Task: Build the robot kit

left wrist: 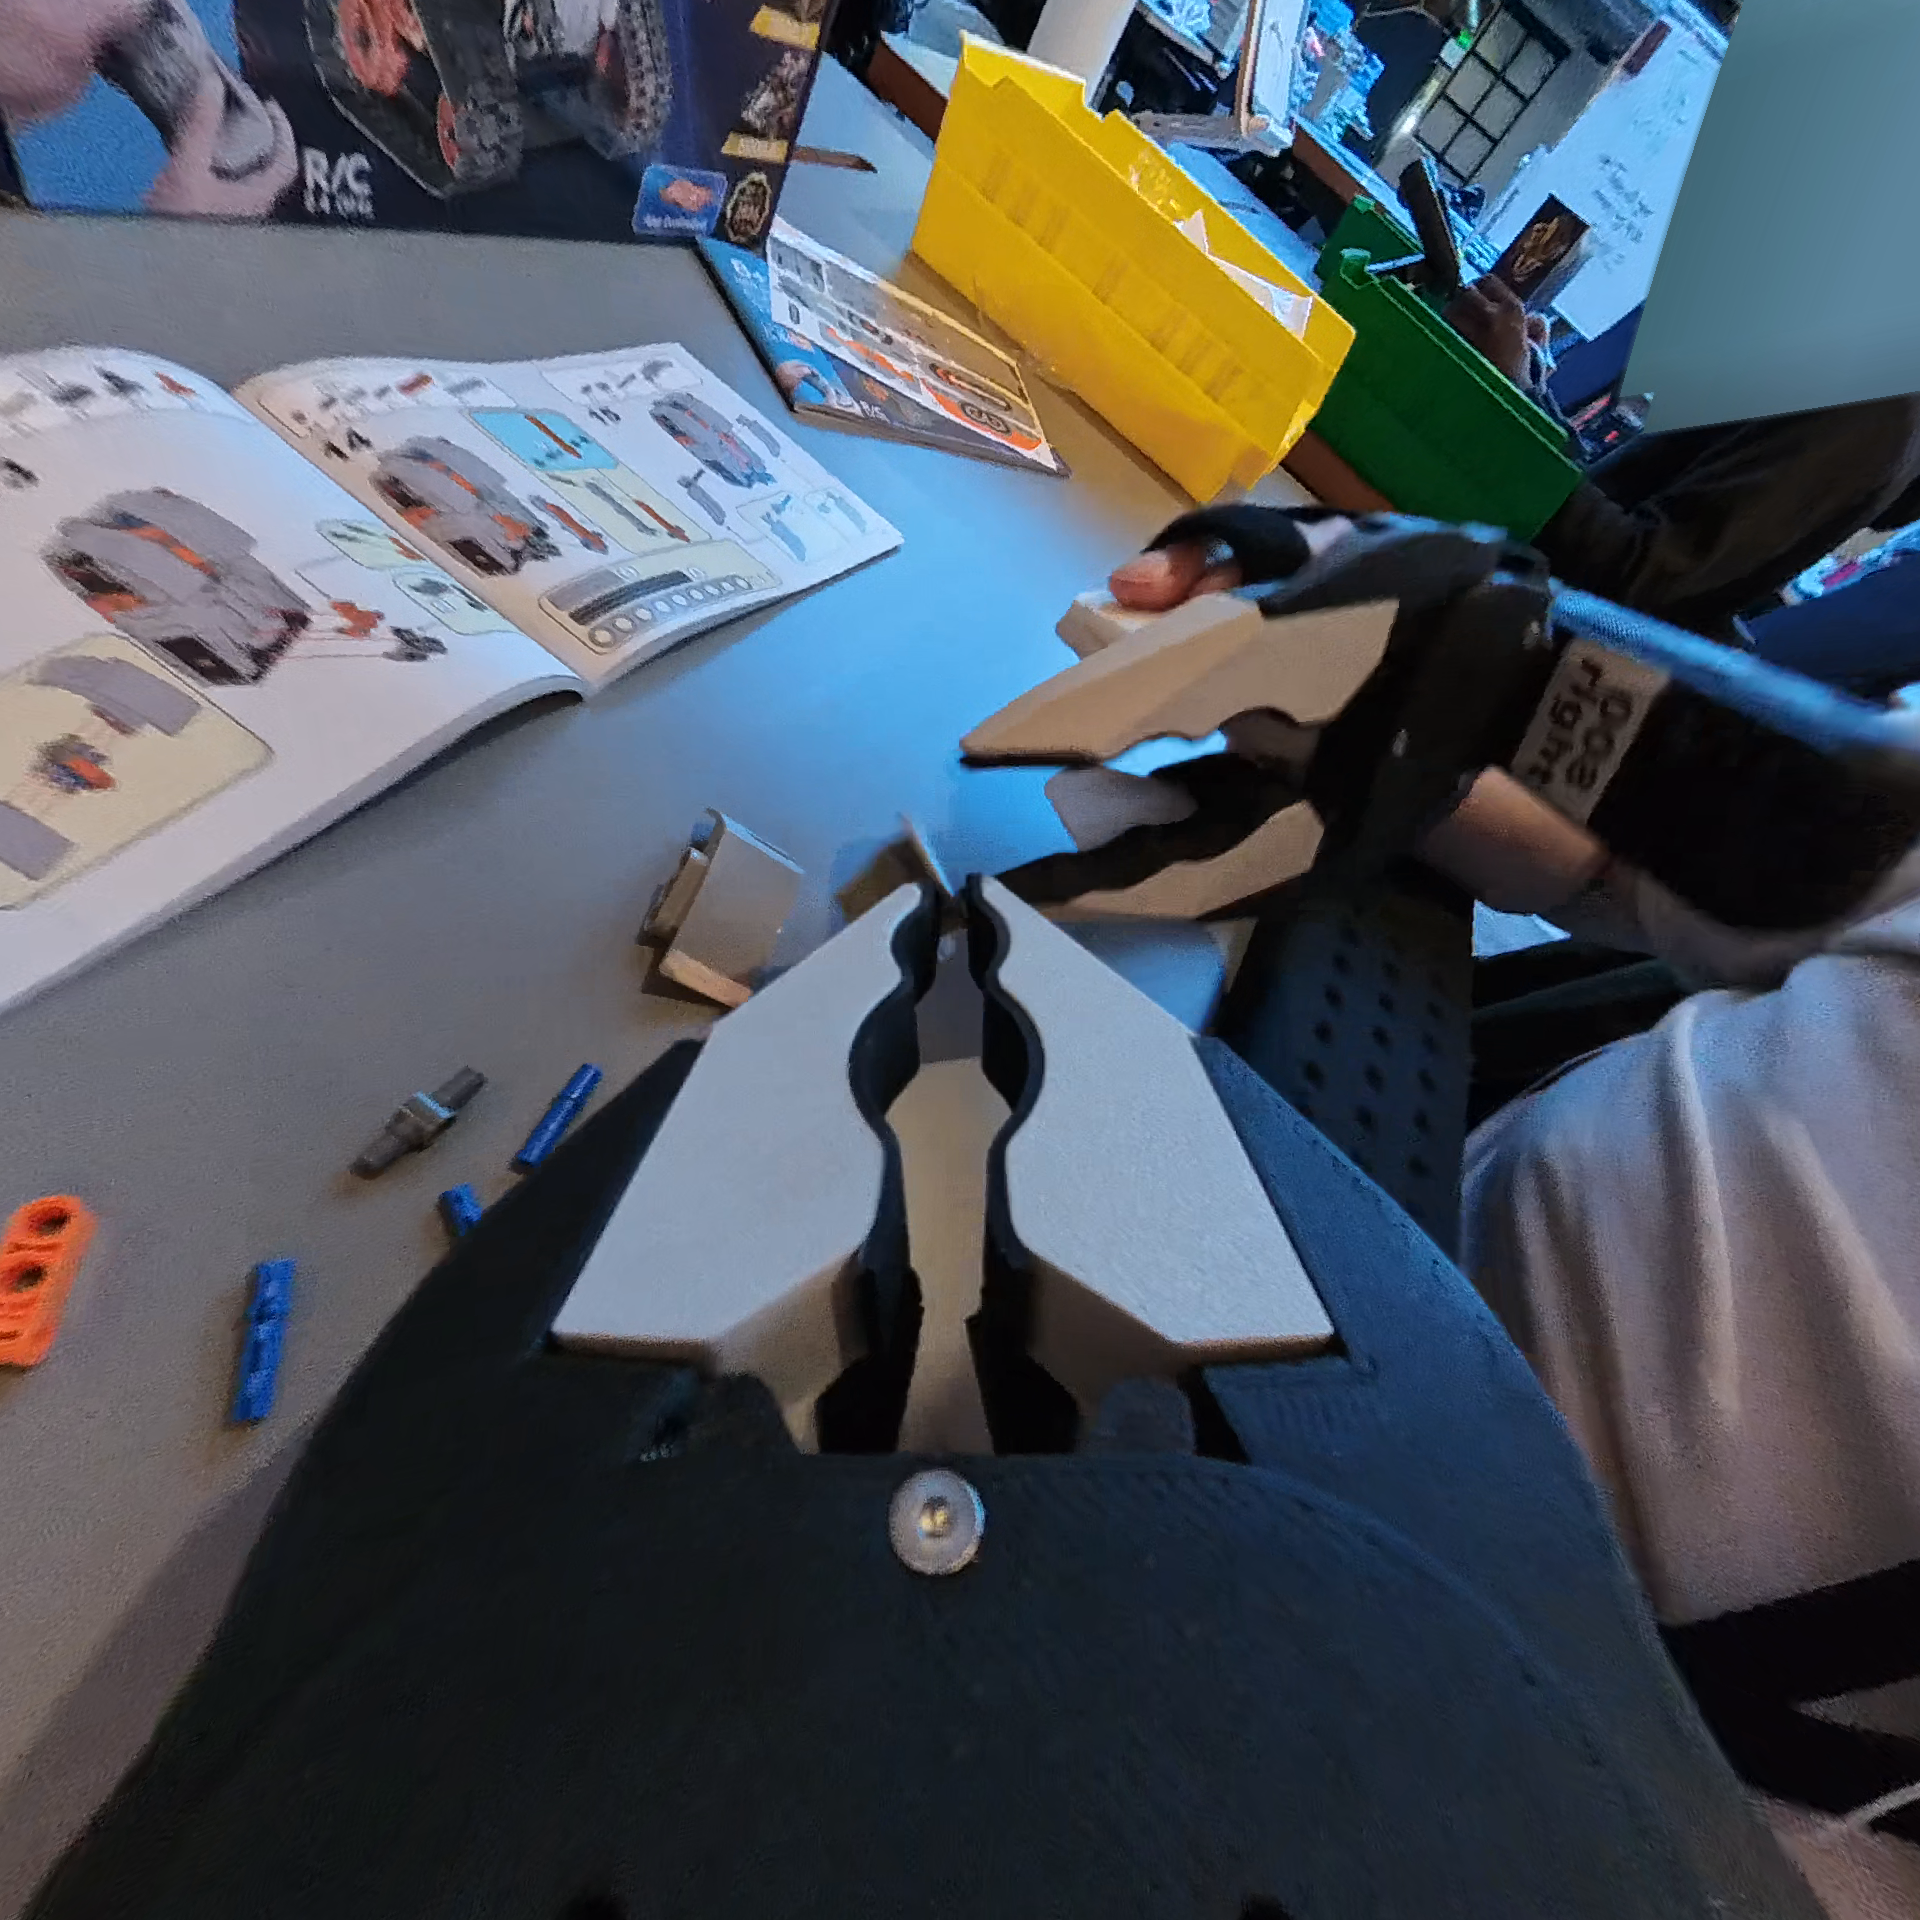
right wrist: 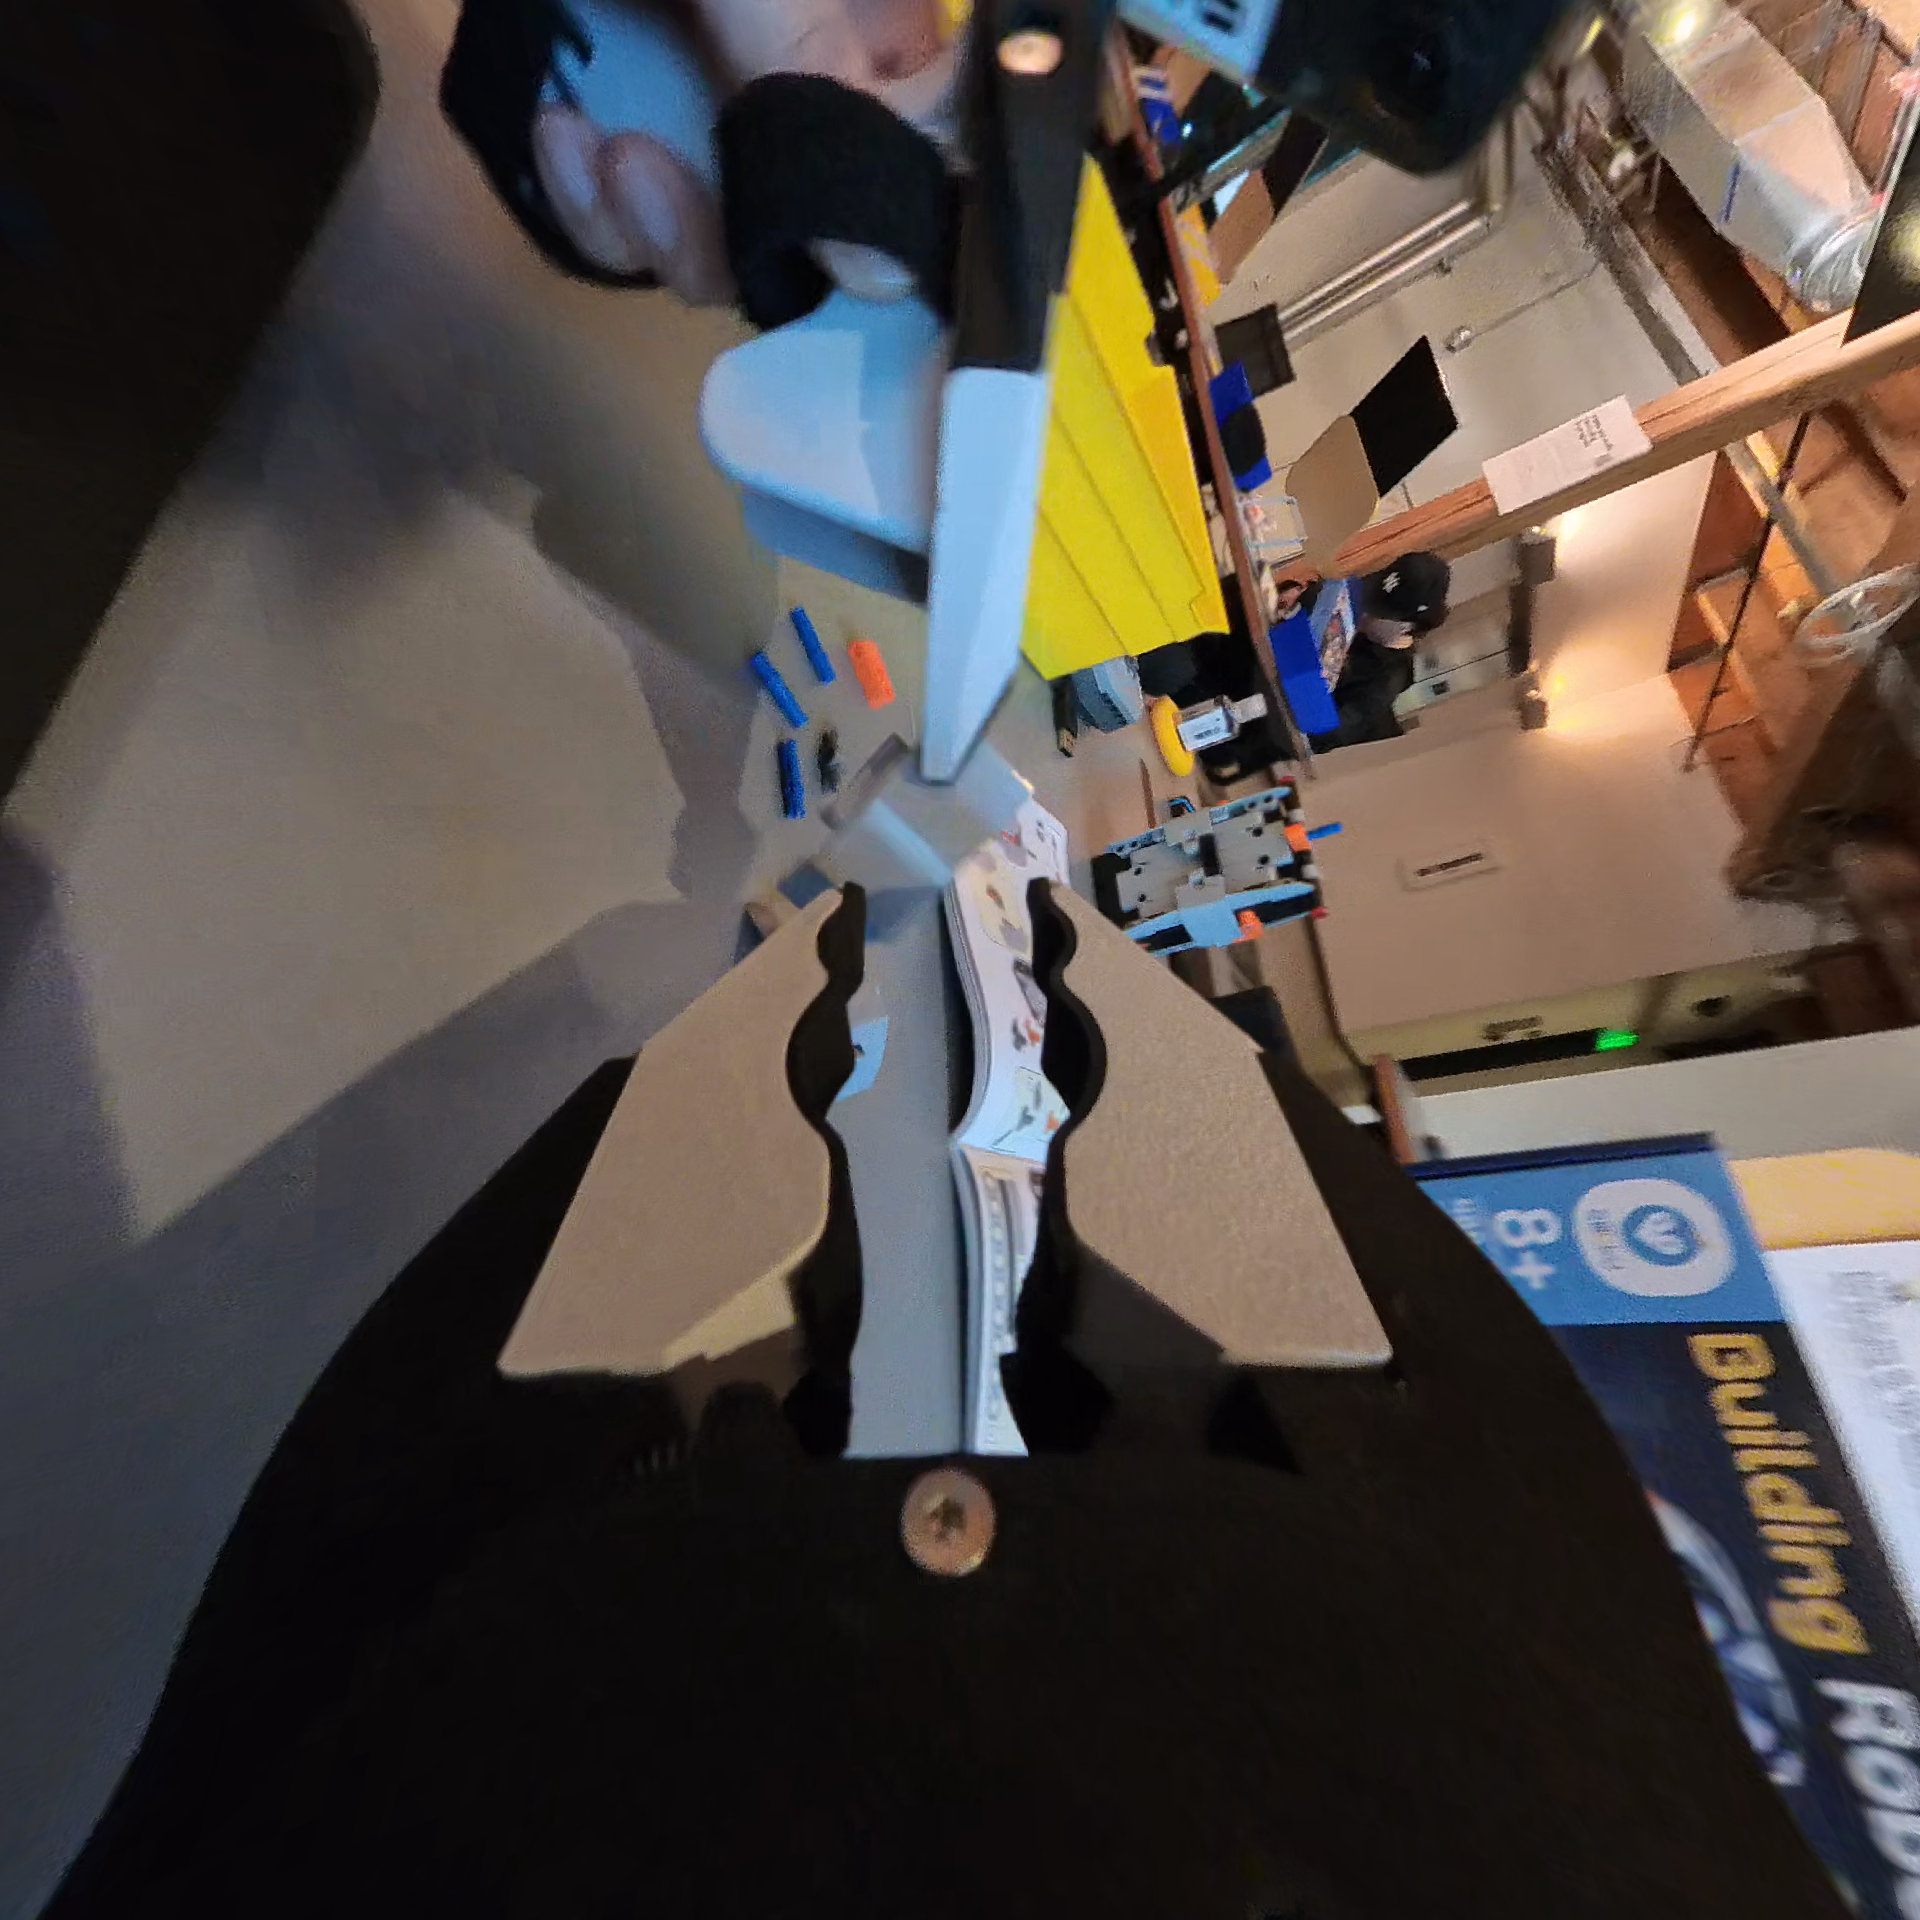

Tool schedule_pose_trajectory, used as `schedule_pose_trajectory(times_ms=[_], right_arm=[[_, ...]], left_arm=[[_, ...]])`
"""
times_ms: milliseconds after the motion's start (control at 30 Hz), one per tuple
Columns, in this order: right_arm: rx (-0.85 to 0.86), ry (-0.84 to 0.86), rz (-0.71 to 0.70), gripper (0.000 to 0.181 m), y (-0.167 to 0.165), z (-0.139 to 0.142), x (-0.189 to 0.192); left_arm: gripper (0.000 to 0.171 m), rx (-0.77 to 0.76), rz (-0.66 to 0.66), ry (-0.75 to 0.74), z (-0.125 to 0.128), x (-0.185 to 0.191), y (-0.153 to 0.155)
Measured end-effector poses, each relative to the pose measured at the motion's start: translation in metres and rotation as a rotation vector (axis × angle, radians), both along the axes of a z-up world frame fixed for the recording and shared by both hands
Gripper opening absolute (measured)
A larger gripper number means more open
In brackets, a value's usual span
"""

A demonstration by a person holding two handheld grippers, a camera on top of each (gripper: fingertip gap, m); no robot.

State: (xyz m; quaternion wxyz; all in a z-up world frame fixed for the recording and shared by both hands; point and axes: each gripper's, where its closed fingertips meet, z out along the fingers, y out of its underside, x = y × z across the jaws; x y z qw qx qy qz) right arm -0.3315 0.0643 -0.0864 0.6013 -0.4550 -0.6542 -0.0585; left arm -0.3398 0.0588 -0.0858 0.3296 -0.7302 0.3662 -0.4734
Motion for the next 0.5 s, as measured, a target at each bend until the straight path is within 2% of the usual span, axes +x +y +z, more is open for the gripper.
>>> schedule_pose_trajectory(times_ms=[67, 133, 233, 367, 500], right_arm=[[-0.107, 0.056, 0.022, 0.03, -0.001, 0.002, 0.004], [-0.195, 0.091, 0.04, 0.021, -0.001, -0.002, 0.008], [-0.268, 0.084, 0.038, 0.021, 0.003, -0.013, 0.013], [-0.392, 0.131, 0.115, 0.023, -0.01, -0.013, 0.009], [-0.699, 0.257, 0.147, 0.023, -0.019, -0.012, 0.004]], left_arm=[[0.0, 0.054, -0.024, 0.0, 0.001, -0.005, -0.003], [0.0, 0.061, -0.011, 0.06, -0.01, -0.009, 0.0], [0.0, 0.048, -0.018, 0.098, -0.022, -0.008, -0.001], [0.0, -0.003, -0.077, 0.069, -0.018, -0.005, -0.011], [0.0, -0.034, -0.128, -0.011, -0.004, 0.0, -0.02]])
